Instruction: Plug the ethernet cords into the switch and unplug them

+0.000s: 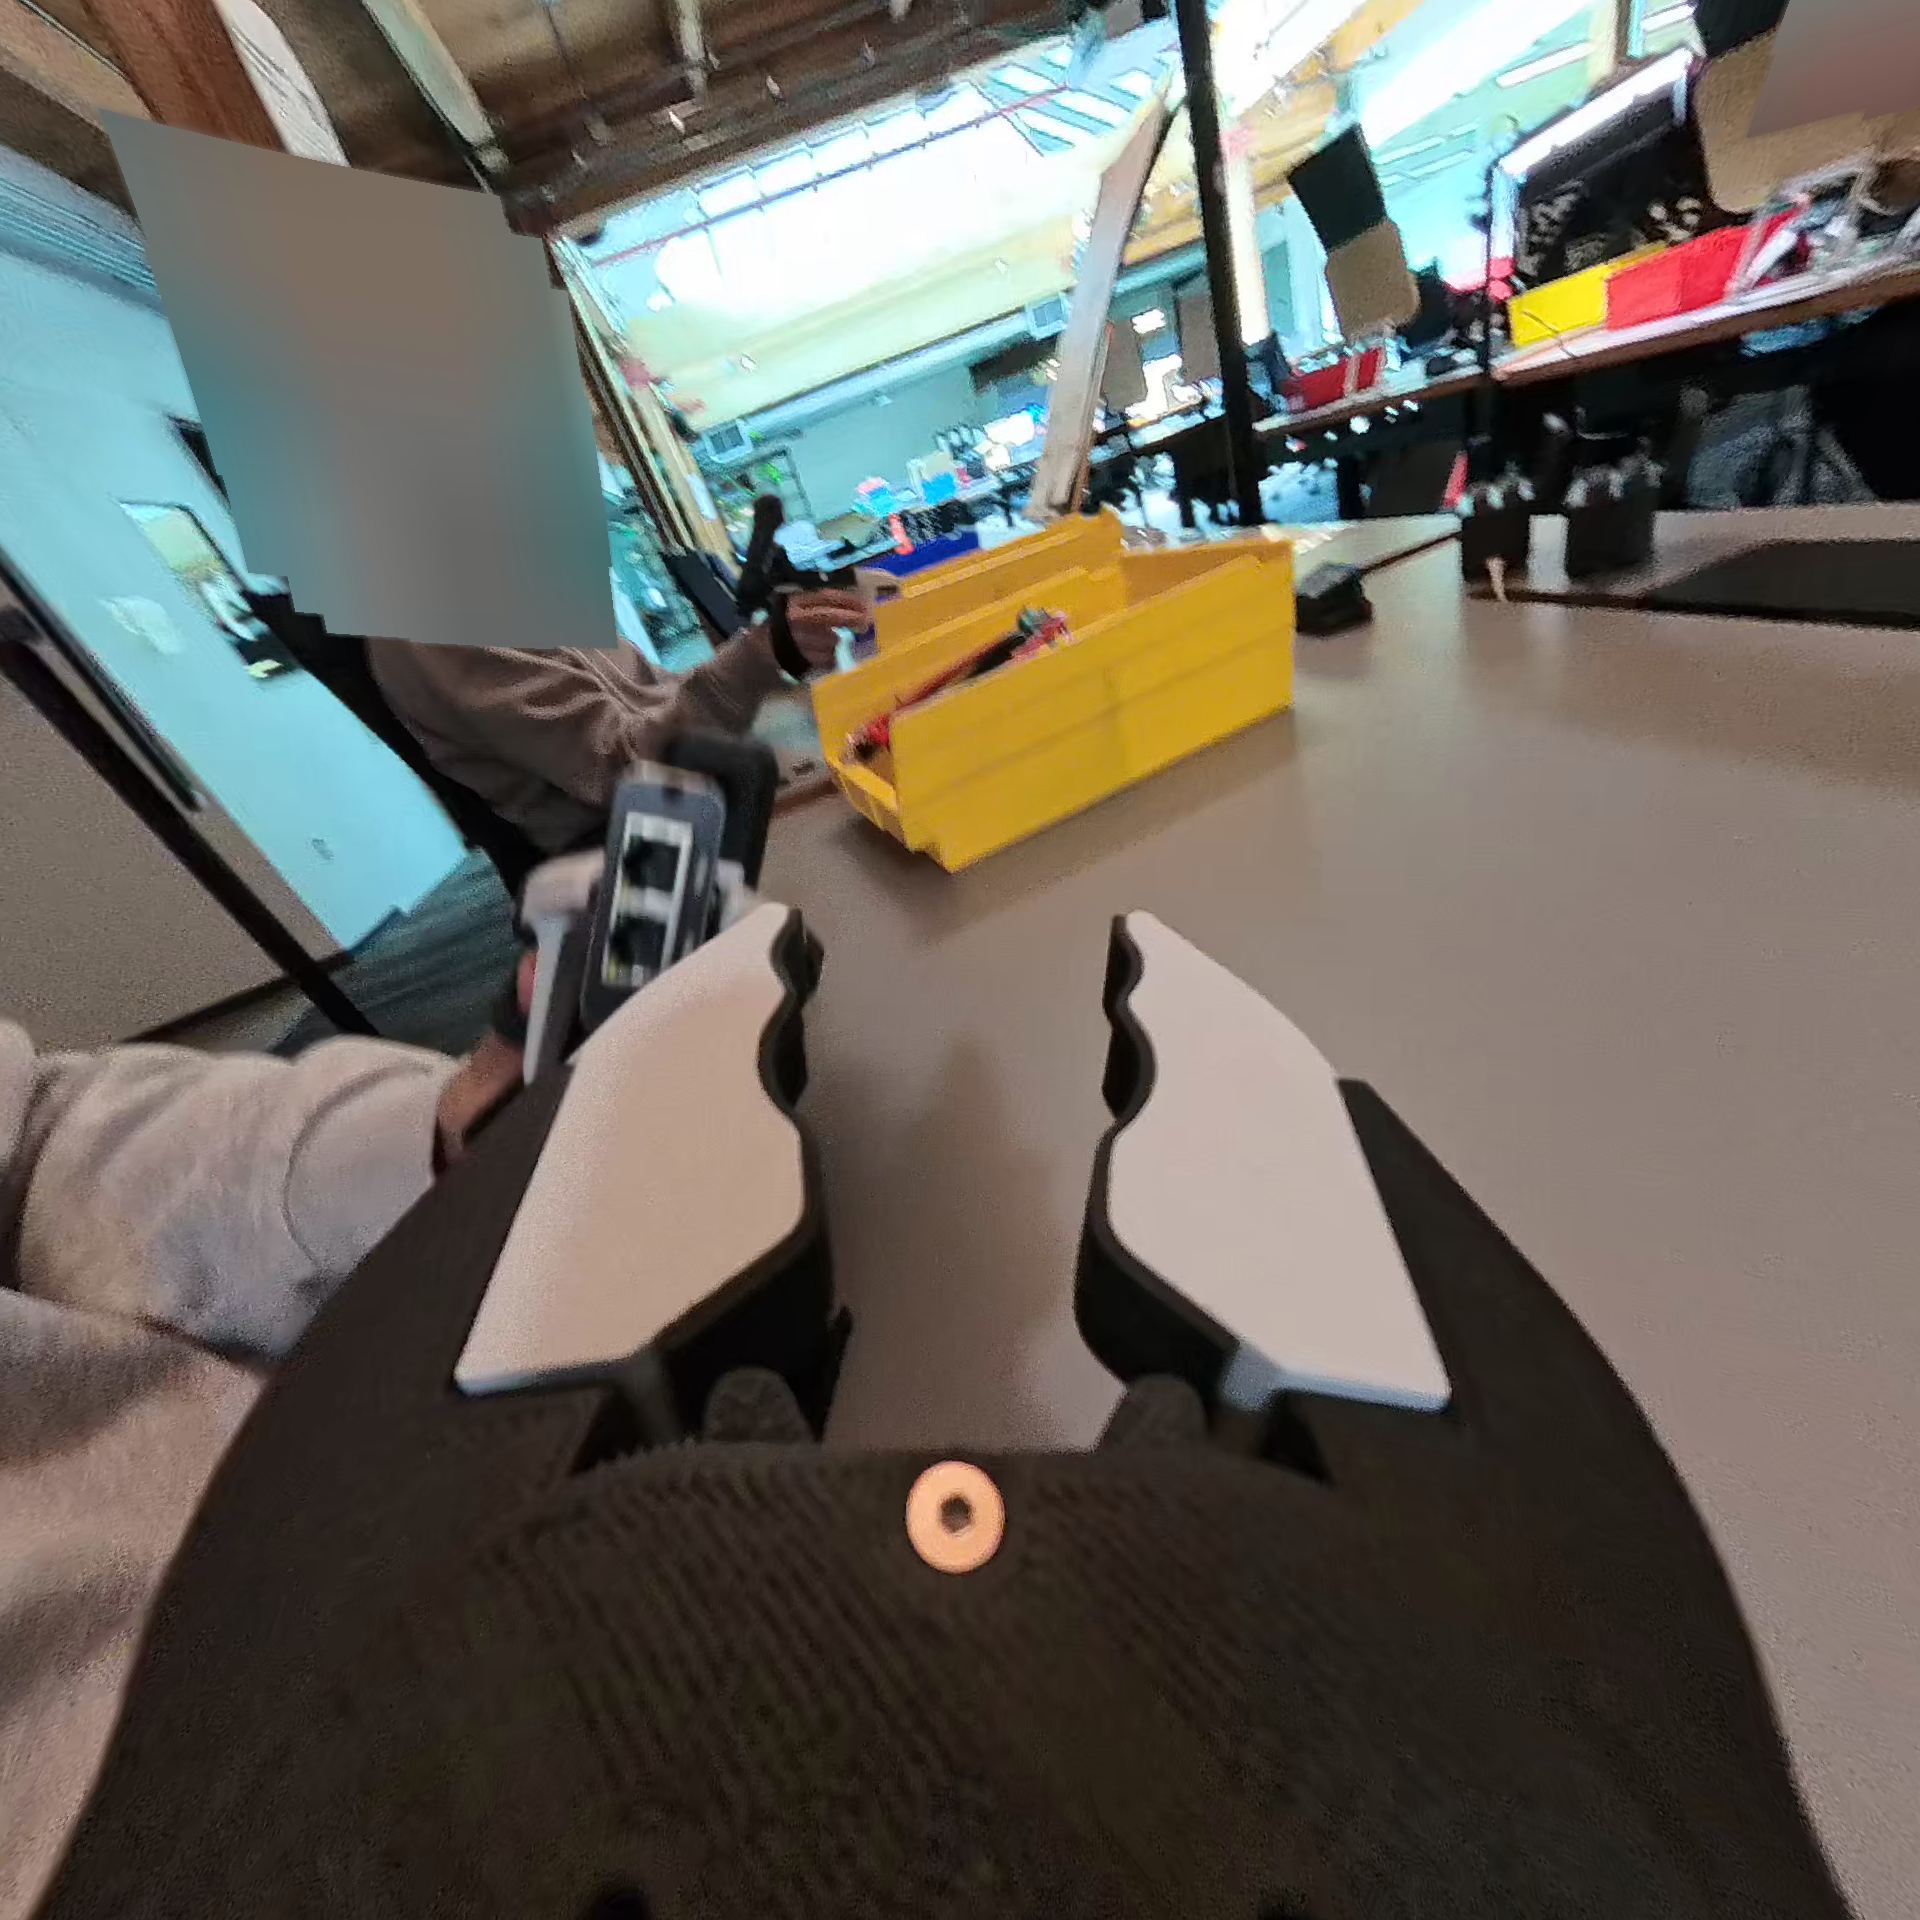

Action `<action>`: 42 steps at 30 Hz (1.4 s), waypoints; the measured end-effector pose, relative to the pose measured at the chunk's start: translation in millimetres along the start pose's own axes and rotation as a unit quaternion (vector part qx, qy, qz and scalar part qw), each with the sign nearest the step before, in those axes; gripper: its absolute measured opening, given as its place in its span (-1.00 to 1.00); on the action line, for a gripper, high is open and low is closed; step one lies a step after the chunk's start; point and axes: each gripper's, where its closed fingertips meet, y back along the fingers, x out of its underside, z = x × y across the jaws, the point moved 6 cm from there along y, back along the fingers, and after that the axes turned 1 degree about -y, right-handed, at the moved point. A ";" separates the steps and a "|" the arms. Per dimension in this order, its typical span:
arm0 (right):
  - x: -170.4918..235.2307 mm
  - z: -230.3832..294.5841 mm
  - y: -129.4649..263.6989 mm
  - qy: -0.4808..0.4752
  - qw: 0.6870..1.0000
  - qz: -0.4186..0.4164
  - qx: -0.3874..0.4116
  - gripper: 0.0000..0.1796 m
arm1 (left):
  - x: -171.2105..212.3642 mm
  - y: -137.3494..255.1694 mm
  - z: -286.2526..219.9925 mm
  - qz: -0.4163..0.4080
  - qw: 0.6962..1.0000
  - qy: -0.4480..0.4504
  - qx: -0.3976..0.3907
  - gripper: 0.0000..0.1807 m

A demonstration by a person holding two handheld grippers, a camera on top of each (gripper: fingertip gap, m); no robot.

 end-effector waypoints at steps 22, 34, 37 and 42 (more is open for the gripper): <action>-13.8 70.2 -374.8 0.482 0.766 0.341 -0.253 -0.79 | -68.5 121.6 33.3 -0.303 0.941 0.042 -0.148 -0.73; 68.9 49.6 -453.3 0.498 0.630 0.564 -0.192 -0.86 | -63.3 112.0 40.7 -0.272 0.948 0.044 -0.159 -0.73; 28.8 66.0 -450.9 0.506 0.688 0.485 -0.187 -0.93 | -61.2 110.1 41.3 -0.271 0.947 0.049 -0.164 -0.73; -94.0 81.2 -419.2 0.499 0.797 0.317 -0.127 -0.94 | -56.4 98.9 40.0 -0.248 0.955 0.045 -0.158 -0.73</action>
